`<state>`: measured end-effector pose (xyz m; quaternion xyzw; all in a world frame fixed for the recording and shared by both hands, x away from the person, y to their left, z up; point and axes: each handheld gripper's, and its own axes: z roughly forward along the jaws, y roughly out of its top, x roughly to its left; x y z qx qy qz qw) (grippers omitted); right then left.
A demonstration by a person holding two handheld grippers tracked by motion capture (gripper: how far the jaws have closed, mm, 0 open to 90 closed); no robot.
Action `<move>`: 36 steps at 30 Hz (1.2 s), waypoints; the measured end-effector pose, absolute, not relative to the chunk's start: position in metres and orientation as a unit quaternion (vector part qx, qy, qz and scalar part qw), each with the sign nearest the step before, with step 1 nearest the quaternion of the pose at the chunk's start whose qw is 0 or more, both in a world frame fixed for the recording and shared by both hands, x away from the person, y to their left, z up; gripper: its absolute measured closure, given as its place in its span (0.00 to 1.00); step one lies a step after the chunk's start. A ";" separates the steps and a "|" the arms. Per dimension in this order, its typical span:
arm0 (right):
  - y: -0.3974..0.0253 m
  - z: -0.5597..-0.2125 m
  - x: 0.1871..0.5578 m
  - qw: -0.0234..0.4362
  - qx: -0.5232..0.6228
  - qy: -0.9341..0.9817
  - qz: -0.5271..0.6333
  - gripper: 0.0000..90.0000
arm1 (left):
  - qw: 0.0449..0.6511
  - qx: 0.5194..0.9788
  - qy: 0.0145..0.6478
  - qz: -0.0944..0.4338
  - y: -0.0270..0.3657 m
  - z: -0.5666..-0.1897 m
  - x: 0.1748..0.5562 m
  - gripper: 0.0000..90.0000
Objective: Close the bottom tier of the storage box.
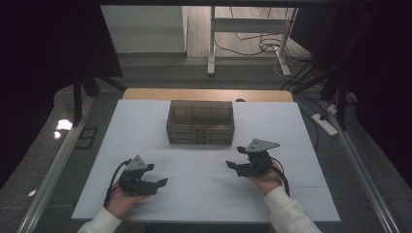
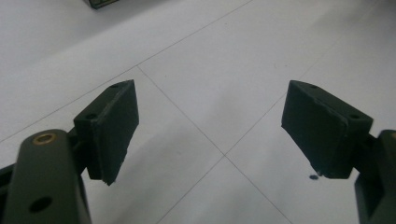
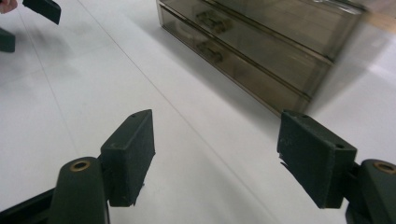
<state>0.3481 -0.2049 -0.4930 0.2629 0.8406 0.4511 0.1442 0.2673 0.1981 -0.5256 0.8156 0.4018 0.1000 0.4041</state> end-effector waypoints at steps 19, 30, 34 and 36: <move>-0.286 -0.492 0.304 0.167 0.287 0.818 0.470 0.30 | 0.404 0.816 0.401 0.100 0.197 -0.525 0.268 0.21; -0.289 -0.491 0.304 0.167 0.286 0.816 0.474 0.30 | 0.404 0.816 0.401 0.100 0.197 -0.525 0.268 0.21; -0.289 -0.492 0.304 0.166 0.285 0.816 0.475 0.30 | 0.405 0.815 0.402 0.100 0.197 -0.525 0.268 0.21; -0.289 -0.492 0.305 0.165 0.285 0.817 0.473 0.30 | 0.405 0.815 0.402 0.101 0.197 -0.525 0.268 0.21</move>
